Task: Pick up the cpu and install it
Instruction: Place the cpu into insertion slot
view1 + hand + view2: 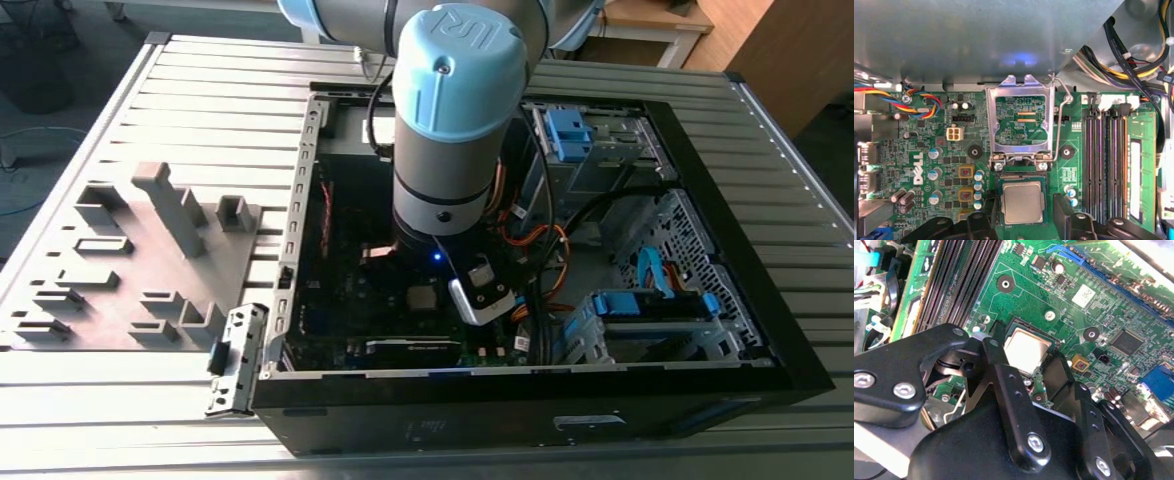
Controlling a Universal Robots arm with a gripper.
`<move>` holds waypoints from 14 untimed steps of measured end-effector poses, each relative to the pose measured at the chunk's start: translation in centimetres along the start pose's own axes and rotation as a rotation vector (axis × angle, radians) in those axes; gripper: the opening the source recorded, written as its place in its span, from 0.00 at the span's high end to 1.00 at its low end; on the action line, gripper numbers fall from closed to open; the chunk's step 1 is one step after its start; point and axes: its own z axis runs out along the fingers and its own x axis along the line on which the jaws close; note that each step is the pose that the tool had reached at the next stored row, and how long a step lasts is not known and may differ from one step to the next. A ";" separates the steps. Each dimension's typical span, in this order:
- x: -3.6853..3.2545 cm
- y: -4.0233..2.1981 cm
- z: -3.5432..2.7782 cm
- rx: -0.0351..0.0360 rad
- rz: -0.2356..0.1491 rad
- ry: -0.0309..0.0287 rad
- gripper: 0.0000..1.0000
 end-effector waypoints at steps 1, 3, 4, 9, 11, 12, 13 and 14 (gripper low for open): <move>0.00 0.00 0.00 0.0002 0.000 0.0001 0.44; 0.00 0.00 0.02 0.0002 0.000 0.0001 0.44; 0.00 0.00 0.03 0.0000 0.000 0.0000 0.44; 0.00 0.00 0.09 0.0002 0.000 0.0001 0.52; 0.00 0.00 0.11 0.0002 0.000 0.0001 0.52; 0.00 -0.01 0.11 0.0004 0.000 0.0002 0.52; 0.00 -0.01 0.12 0.0004 0.000 0.0002 0.53; 0.00 0.00 0.13 0.0003 0.000 0.0002 0.53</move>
